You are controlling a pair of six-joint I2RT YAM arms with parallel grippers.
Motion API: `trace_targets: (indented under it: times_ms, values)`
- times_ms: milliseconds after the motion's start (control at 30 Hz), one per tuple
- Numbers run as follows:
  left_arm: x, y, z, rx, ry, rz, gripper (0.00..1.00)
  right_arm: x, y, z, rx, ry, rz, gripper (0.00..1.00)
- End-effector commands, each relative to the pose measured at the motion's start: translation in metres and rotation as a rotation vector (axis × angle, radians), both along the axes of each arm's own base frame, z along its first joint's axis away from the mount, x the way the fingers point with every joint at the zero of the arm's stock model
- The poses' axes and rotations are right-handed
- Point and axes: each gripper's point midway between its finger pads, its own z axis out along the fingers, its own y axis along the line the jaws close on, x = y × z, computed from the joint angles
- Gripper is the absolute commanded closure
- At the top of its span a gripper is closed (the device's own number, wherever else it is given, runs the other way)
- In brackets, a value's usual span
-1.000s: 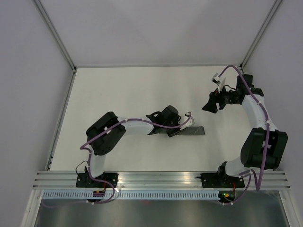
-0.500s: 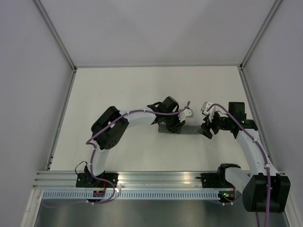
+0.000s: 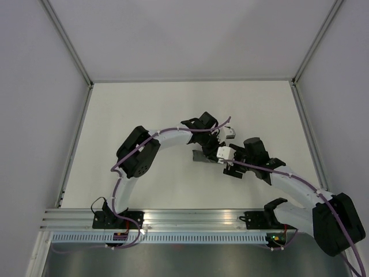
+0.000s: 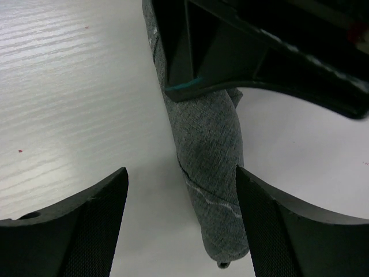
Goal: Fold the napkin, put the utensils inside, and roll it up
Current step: Roll the napkin at the center of the board.
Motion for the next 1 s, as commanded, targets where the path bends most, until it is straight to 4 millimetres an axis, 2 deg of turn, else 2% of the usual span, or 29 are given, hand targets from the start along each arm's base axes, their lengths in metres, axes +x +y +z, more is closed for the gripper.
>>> trace_targets:
  times_ms: [0,200,300,533,700,800,833,967]
  values:
    - [-0.036,0.042,-0.058,0.225,0.195,0.018,0.98,0.018,0.008,0.003,-0.045,-0.116,-0.022,0.20]
    - [-0.040,0.046,-0.058,0.238,0.234,0.007,0.98,0.022,0.017,-0.010,-0.113,-0.158,-0.017,0.20]
    - [-0.042,0.049,-0.059,0.249,0.260,0.001,0.97,0.028,0.021,-0.010,-0.122,-0.186,-0.012,0.20]
    - [-0.042,0.047,-0.052,0.227,0.332,-0.007,0.93,0.027,0.022,-0.021,-0.156,-0.166,-0.002,0.28]
    - [-0.042,0.046,-0.049,0.217,0.355,-0.007,0.83,0.026,0.019,-0.027,-0.180,-0.151,0.007,0.36]
    - [-0.038,0.044,-0.044,0.203,0.352,0.003,0.71,0.024,0.018,-0.032,-0.194,-0.135,0.009,0.43]
    - [-0.034,0.041,-0.040,0.194,0.346,0.009,0.65,0.024,0.018,-0.033,-0.196,-0.129,0.011,0.45]
    - [-0.022,0.033,-0.024,0.141,0.305,0.032,0.59,0.022,0.019,-0.035,-0.201,-0.111,0.023,0.52]
